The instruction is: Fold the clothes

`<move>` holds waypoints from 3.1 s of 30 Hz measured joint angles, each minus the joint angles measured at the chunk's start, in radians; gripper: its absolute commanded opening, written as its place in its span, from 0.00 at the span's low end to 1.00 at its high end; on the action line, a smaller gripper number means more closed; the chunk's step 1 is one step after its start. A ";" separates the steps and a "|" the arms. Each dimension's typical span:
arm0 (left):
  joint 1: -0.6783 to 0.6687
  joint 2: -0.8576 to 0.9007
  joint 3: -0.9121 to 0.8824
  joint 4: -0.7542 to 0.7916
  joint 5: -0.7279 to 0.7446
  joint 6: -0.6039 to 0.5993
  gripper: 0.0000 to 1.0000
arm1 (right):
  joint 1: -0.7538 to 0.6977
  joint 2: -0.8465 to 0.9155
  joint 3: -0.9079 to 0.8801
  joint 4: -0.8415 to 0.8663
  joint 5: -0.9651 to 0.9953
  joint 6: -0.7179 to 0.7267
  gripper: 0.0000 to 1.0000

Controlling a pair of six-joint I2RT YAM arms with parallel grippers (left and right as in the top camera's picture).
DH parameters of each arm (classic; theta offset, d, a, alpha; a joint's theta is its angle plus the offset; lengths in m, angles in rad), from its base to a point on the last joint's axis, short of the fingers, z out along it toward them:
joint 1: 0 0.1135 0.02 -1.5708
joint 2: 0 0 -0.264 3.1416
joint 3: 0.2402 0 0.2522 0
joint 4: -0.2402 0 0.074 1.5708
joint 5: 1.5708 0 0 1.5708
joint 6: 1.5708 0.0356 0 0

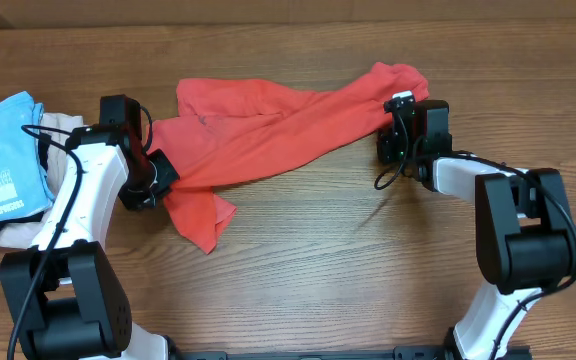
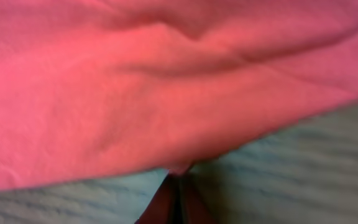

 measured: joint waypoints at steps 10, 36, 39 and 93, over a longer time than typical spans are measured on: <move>0.000 -0.001 0.028 -0.029 -0.005 0.016 0.04 | -0.017 -0.457 -0.004 -0.481 0.126 0.137 0.04; 0.000 -0.229 0.193 -0.006 0.024 0.011 0.05 | 0.025 -0.045 -0.014 -0.089 -0.049 0.080 0.39; 0.000 -0.237 0.193 -0.006 0.027 0.011 0.05 | 0.026 -0.036 -0.014 -0.061 -0.055 0.080 0.38; 0.000 -0.237 0.193 -0.067 -0.027 0.050 0.06 | 0.057 -0.510 0.119 -1.003 0.073 0.180 0.06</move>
